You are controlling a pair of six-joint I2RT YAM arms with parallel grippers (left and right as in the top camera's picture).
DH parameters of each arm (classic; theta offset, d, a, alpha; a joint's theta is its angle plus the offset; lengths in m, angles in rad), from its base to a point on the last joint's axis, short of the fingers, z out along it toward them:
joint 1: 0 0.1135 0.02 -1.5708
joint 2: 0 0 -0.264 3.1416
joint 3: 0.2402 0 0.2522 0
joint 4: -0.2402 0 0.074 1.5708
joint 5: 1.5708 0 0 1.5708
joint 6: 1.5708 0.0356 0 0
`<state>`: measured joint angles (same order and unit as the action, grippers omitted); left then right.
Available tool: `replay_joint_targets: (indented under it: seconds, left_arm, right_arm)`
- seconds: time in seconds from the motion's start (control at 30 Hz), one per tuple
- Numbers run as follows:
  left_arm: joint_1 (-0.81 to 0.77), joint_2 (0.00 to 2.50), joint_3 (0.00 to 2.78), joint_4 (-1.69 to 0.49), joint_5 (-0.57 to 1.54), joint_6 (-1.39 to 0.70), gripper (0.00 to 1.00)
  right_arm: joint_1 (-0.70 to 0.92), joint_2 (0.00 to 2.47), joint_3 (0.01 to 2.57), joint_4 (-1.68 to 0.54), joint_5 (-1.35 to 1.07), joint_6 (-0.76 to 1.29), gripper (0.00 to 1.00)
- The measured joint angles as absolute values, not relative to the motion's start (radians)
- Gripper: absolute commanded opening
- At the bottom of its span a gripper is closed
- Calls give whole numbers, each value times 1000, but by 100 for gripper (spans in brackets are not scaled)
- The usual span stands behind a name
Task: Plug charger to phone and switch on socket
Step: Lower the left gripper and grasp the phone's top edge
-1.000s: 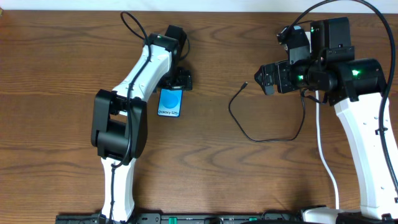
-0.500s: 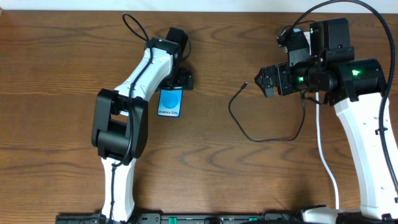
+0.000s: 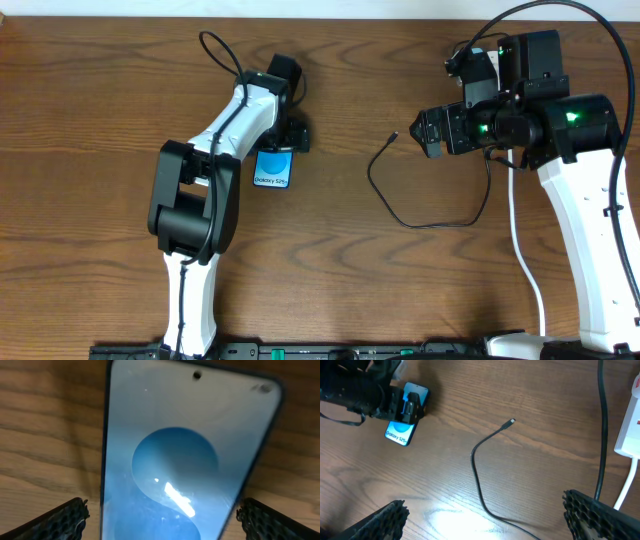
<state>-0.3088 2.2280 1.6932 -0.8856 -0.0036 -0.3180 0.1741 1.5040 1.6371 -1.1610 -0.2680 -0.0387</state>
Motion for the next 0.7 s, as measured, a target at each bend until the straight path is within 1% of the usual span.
replay_joint_targets:
  seconds: [0.37,0.57,0.7]
  left_arm:
    - [-310,2231,1684,-867,-1,-318,98]
    - [-310,2229,1675,-855,10,-318,91]
    - [-310,2229,1674,-854,18,-319,84]
  right_arm:
    - [174,1504,1637,-1168,-268,-41,99]
    - [174,1504,1637,-1168,-268,-41,99]
    - [174,1504,1637,-1168,-268,-41,99]
